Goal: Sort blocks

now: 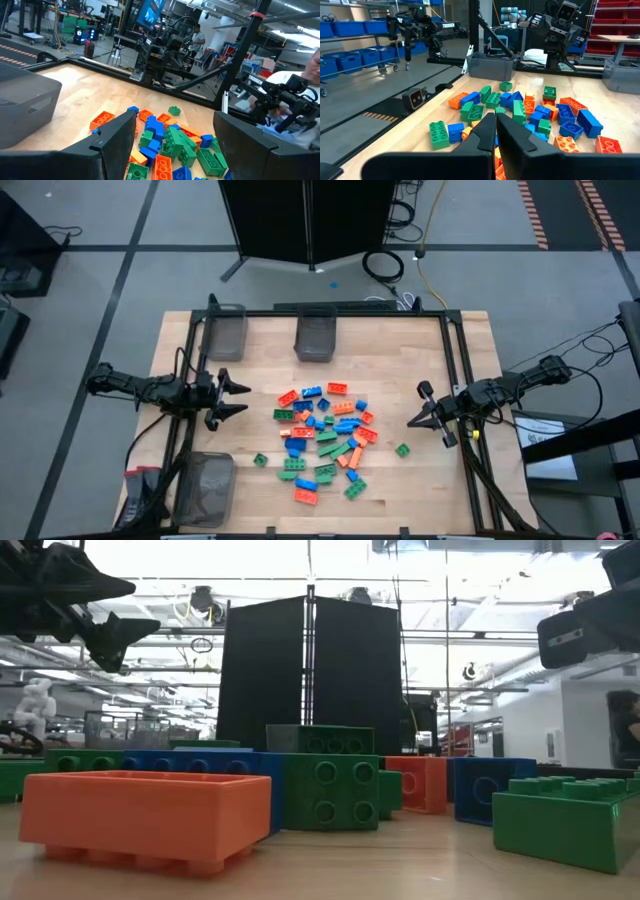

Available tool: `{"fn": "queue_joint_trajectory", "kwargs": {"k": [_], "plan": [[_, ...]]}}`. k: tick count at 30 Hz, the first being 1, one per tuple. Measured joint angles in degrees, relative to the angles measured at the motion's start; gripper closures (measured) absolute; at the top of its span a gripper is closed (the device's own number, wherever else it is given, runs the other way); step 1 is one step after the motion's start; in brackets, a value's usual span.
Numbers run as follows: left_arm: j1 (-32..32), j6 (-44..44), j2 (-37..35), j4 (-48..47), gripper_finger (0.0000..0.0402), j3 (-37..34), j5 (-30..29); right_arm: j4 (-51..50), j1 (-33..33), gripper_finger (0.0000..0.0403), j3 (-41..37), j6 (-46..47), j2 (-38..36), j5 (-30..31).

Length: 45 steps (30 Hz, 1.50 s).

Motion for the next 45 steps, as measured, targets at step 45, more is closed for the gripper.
{"fn": "queue_joint_trajectory", "kwargs": {"k": [45], "plan": [[0.0,0.35,0.0,0.02,0.0136,0.0,-0.06,8.31,0.02,0.039,0.02,9.44,0.0,0.02]]}}
